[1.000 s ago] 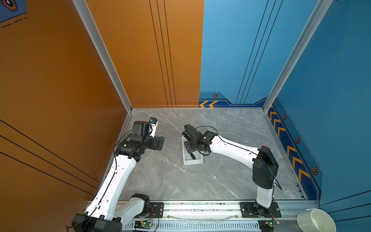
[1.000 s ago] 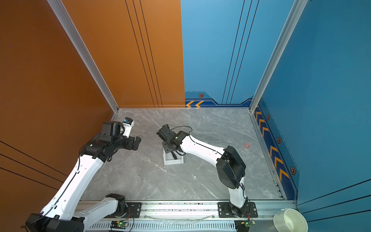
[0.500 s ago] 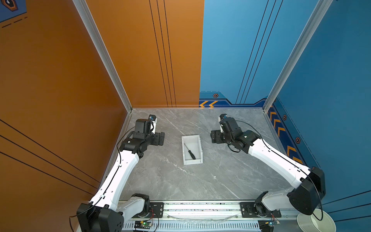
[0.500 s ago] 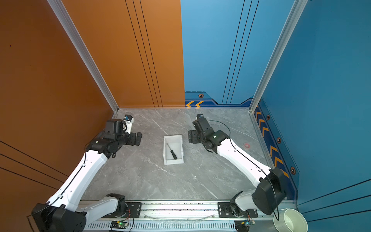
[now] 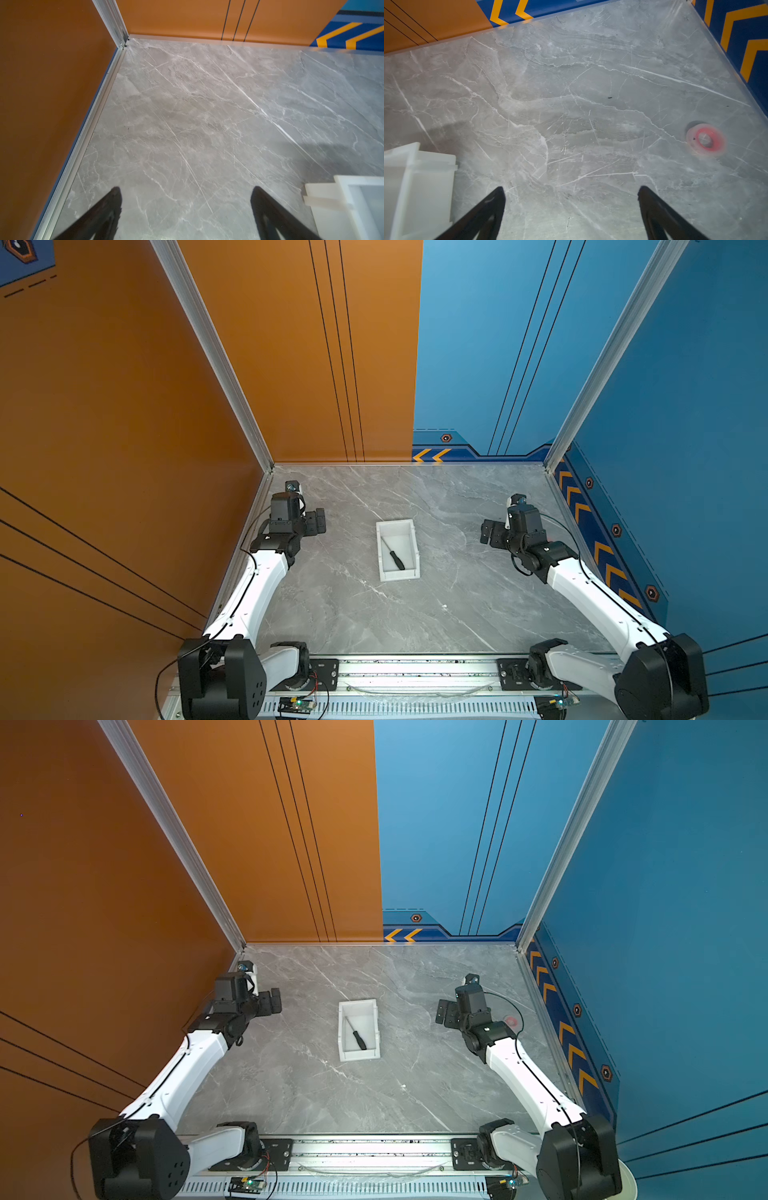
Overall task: Put the screwdriver in the bin
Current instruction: Reset both arms
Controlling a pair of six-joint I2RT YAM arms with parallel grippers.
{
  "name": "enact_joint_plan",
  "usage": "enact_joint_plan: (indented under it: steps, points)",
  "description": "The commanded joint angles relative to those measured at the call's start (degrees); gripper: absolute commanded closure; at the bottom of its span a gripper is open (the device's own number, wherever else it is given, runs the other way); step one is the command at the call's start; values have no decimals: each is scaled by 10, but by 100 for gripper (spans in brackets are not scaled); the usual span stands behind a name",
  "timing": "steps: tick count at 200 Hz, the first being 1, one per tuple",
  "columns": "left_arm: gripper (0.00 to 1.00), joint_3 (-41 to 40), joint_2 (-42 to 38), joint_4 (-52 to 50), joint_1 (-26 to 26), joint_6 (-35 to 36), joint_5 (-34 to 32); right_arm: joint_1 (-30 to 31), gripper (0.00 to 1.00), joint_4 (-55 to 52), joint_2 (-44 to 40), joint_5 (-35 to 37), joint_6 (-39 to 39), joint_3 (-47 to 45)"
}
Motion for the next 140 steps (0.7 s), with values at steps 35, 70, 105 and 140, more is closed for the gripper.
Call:
enact_joint_plan:
  steps: [35,70,105,140]
  points:
    - [2,-177,-26,277,33,5,47,-48,0,253,3,96,-41,-131]
    - [2,-257,20,459,32,16,72,-83,0,322,5,114,-66,-151]
    - [2,-285,82,565,36,10,81,-104,0,400,7,130,-113,-201]
    - [2,-336,115,674,34,13,83,-114,0,547,49,129,-157,-261]
